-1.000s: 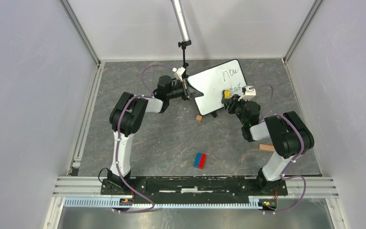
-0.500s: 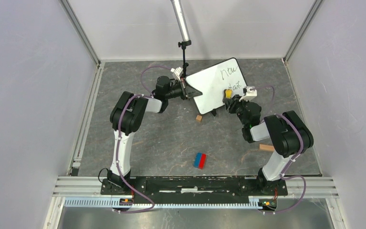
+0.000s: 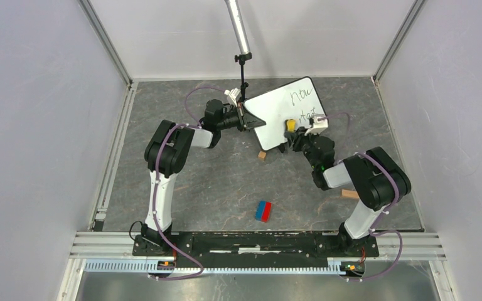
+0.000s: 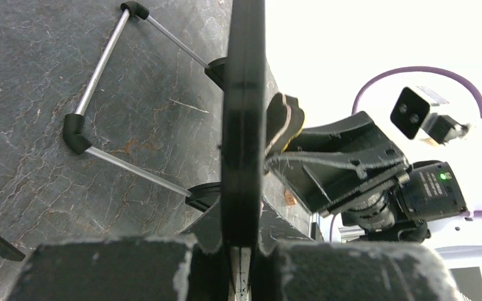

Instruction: Erase the whiteboard

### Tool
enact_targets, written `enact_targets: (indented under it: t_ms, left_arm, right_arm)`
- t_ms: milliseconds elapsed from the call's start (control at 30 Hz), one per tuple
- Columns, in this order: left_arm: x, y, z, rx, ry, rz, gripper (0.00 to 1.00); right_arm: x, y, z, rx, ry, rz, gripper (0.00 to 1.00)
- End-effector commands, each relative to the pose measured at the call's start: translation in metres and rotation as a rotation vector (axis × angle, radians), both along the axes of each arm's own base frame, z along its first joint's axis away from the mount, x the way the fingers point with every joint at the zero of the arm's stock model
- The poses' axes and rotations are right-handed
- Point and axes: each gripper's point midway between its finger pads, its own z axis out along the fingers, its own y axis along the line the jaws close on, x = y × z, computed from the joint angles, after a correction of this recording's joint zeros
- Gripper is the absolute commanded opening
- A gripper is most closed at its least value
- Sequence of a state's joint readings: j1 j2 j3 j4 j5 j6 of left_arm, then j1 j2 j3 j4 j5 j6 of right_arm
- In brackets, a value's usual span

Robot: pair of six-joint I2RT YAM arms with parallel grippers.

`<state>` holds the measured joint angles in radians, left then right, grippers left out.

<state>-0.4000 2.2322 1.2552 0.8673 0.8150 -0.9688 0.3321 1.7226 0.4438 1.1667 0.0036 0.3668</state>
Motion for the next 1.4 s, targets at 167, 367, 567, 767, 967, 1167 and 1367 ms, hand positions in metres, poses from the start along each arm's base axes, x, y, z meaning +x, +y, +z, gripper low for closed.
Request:
enact_targets:
  t_ms: [167, 367, 567, 767, 967, 1167, 1367]
  left_arm:
    - [-0.002, 0.012, -0.040, 0.104, 0.172, 0.047, 0.02]
    - [-0.002, 0.012, -0.043, 0.141, 0.157, 0.056, 0.02]
    - [-0.002, 0.011, -0.047, 0.165, 0.137, 0.069, 0.02]
    - [-0.002, 0.008, -0.048, 0.172, 0.132, 0.066, 0.02]
    - [-0.002, 0.009, -0.053, 0.195, 0.132, 0.076, 0.02]
    - [-0.002, 0.009, -0.053, 0.204, 0.125, 0.075, 0.02]
    - [-0.002, 0.008, -0.052, 0.207, 0.120, 0.071, 0.02]
  right_arm:
    - [0.000, -0.006, -0.021, -0.146, 0.109, -0.077, 0.19]
    - [0.040, -0.043, -0.033, -0.247, 0.224, -0.199, 0.19]
    - [0.034, -0.023, -0.036, -0.227, 0.254, -0.133, 0.19]
    - [-0.007, 0.039, -0.042, -0.180, 0.264, -0.003, 0.19]
    - [0.006, 0.032, -0.030, -0.198, 0.255, -0.069, 0.19]
    - [-0.007, -0.022, -0.051, -0.115, 0.337, -0.185, 0.19]
    - [-0.007, 0.023, -0.044, -0.137, 0.296, -0.068, 0.20]
